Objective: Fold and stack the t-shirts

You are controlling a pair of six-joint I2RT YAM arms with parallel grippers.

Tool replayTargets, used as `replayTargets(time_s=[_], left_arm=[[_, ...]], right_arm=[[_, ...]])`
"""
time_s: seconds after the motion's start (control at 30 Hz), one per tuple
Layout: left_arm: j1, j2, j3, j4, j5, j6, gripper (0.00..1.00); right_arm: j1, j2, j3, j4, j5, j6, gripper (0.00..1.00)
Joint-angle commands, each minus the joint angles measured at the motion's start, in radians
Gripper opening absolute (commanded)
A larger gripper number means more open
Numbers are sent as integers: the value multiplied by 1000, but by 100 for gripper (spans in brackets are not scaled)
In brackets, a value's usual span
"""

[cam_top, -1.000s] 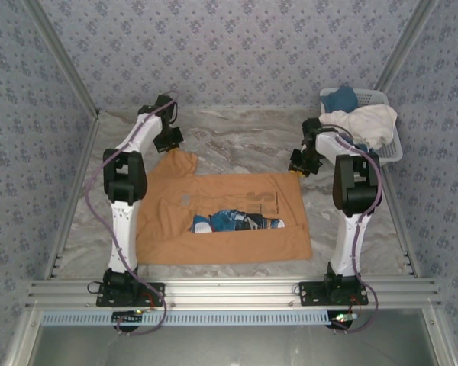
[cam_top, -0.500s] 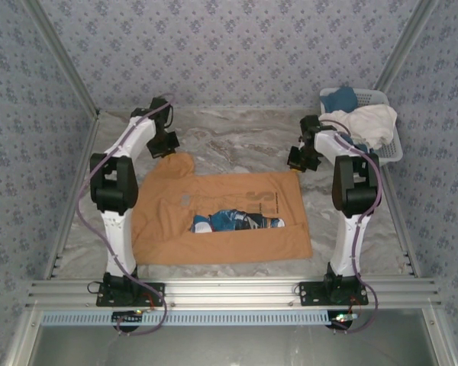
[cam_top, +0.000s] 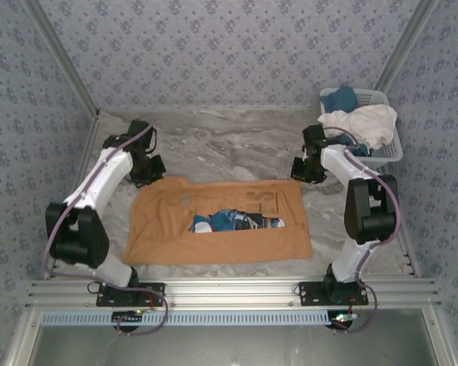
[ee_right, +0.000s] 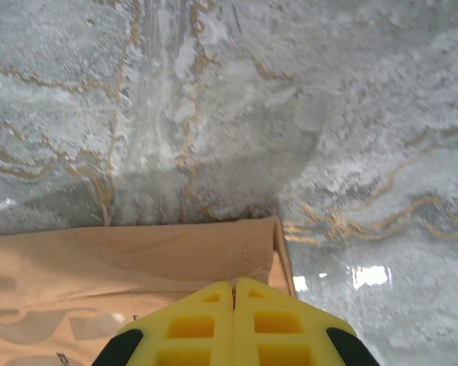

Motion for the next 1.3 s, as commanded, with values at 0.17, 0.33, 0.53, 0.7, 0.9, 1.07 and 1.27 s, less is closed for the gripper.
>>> replayTargets(time_s=[0.17, 0.33, 0.53, 0.7, 0.9, 1.07, 1.27], left_arm=[[-6, -243, -193, -135, -23, -89, 0], [-7, -352, -275, -187, -49, -103, 0], [-11, -432, -332, -229, -48, -121, 0], [-20, -488, -386, -260, -48, -142, 0], [-46, -505, -445, -281, -37, -168, 0], [-66, -502, -462, -284, -54, -191, 0], [-82, -500, -460, -304, -92, -209, 0]], right_arm=[[2, -71, -60, -52, 45, 45, 0], [13, -120, -124, -69, 49, 68, 0], [34, -182, -185, -124, 62, 91, 0], [54, -222, -249, -141, 59, 109, 0], [71, -255, -305, -160, 58, 127, 0], [90, -273, -321, -186, 61, 131, 0], [95, -302, -338, -210, 68, 132, 0]])
